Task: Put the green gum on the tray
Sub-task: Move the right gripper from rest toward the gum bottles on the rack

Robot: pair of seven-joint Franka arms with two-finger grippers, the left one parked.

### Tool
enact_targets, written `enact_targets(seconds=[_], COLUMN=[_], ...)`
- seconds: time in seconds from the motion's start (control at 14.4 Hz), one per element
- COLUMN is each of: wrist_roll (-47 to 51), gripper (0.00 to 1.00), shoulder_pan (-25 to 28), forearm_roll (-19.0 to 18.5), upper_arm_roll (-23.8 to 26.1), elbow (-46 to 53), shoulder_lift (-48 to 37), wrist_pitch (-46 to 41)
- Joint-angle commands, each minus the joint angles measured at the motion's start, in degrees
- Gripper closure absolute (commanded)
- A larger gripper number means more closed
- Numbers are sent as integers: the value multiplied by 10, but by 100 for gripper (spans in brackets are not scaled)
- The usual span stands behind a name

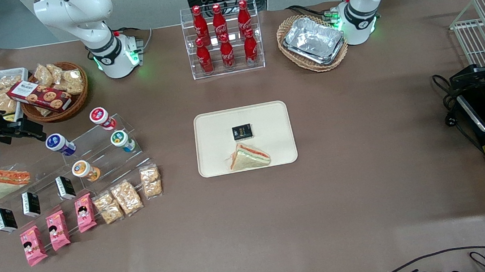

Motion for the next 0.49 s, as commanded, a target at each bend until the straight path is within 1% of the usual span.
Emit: enact_targets(seconds=[0.0, 0.42], wrist_roll=[-7, -7], gripper=[0, 0], shoulder_pan=[1, 2], forearm_roll=[7, 11], upper_arm_roll=[-4, -2], elbow=[12, 12], shoulder_lift=[2, 3], wrist_pitch=[2, 2])
